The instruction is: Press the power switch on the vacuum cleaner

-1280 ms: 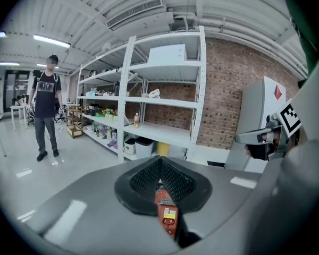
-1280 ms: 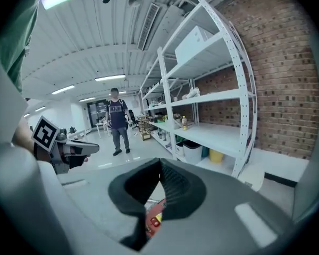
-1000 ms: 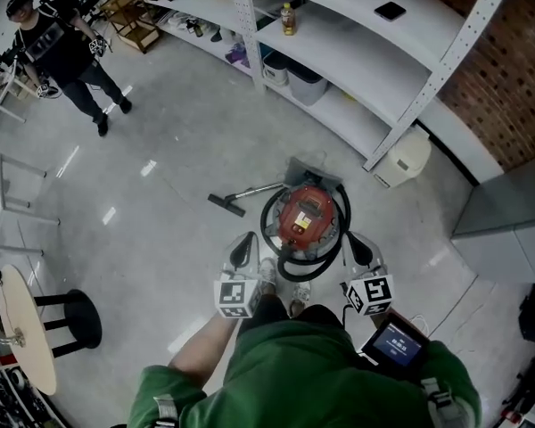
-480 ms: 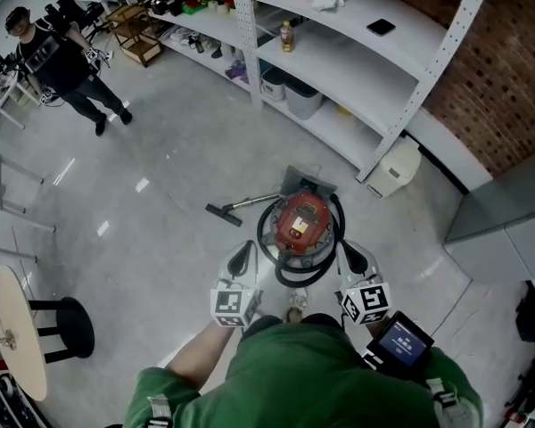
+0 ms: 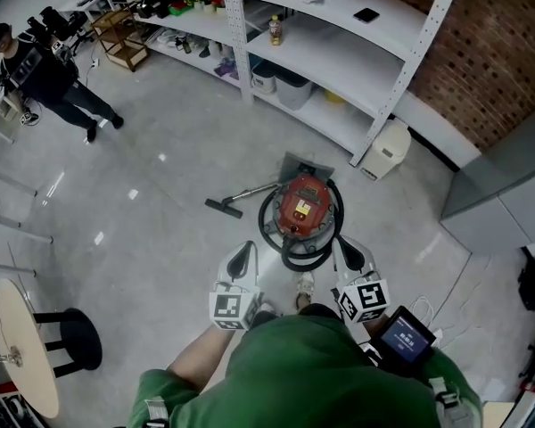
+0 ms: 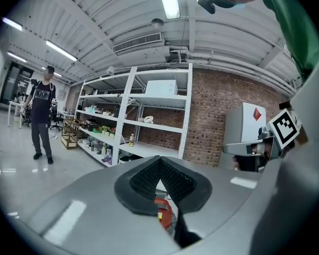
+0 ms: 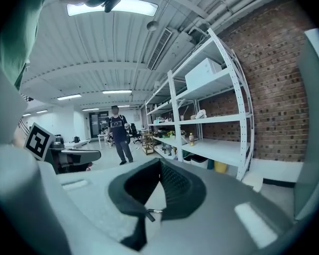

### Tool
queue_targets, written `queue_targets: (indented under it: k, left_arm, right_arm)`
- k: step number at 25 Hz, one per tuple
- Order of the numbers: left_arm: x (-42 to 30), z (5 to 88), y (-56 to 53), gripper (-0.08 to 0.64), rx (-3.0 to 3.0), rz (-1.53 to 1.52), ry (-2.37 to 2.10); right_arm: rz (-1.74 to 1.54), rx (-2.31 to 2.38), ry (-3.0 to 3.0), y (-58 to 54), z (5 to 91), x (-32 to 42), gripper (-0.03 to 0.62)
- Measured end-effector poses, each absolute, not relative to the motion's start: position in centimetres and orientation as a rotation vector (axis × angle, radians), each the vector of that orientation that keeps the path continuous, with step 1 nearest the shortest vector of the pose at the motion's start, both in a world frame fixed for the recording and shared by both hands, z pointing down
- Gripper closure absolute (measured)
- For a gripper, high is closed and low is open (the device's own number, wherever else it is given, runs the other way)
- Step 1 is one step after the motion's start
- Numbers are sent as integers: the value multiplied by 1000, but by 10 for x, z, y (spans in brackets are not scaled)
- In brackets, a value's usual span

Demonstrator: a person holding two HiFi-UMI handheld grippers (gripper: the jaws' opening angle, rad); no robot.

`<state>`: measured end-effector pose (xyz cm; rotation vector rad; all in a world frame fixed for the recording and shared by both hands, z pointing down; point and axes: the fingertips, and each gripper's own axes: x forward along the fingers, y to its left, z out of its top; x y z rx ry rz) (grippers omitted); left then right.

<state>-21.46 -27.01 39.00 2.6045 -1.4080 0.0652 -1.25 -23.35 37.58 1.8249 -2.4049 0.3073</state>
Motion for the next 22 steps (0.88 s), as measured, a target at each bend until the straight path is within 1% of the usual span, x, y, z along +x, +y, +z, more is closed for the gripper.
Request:
queue_targets:
  k: [8,14,22]
  left_arm:
    - [-232,392,-230,552,2657,37,-1271]
    - [-230,396,-210,552,2693,24,-1168]
    - [-220,387,-202,552,2707,23,-1163]
  right_arm:
    - [319,1936,-2308,-177,377,-40,589]
    - [349,2031,-2207,-142,377,-38,589]
    - [340,2054,-2201,-128,370,-30,589]
